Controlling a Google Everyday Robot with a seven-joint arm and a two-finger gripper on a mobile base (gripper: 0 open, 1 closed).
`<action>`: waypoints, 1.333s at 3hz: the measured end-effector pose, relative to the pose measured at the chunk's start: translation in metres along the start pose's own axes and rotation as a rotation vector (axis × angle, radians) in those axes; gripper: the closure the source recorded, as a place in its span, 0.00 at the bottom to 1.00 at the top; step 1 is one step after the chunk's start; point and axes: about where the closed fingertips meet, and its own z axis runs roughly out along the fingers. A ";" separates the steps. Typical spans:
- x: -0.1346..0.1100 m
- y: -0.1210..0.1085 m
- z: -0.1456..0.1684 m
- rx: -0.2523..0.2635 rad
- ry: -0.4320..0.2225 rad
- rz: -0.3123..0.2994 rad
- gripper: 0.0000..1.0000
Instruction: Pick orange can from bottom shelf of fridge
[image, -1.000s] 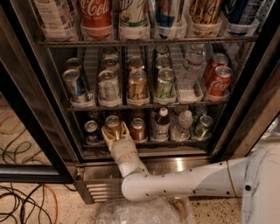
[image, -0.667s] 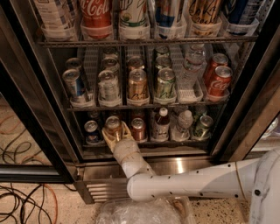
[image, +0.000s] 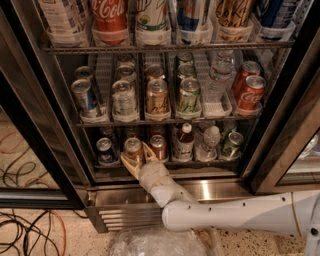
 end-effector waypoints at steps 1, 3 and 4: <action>-0.003 0.000 -0.013 -0.081 -0.004 -0.010 1.00; -0.019 0.011 -0.050 -0.206 0.019 -0.038 1.00; -0.024 0.019 -0.071 -0.254 0.051 -0.048 1.00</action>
Offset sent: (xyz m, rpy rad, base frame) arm -0.0491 -0.0269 0.0109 -0.0749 -0.0232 0.2226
